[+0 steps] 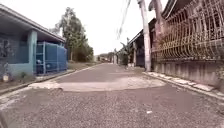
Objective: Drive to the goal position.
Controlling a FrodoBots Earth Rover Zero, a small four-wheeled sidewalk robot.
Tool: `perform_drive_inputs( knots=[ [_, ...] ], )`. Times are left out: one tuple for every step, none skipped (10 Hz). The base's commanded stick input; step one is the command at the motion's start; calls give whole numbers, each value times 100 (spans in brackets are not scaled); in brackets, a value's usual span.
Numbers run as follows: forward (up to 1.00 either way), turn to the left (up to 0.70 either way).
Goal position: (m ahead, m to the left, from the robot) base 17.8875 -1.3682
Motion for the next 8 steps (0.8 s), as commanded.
perform_drive_inputs(
  knots=[
    [50,0],
    [50,0],
    [50,0],
    [50,0],
    [50,0],
    [50,0],
    [50,0],
    [50,0]
  ],
)
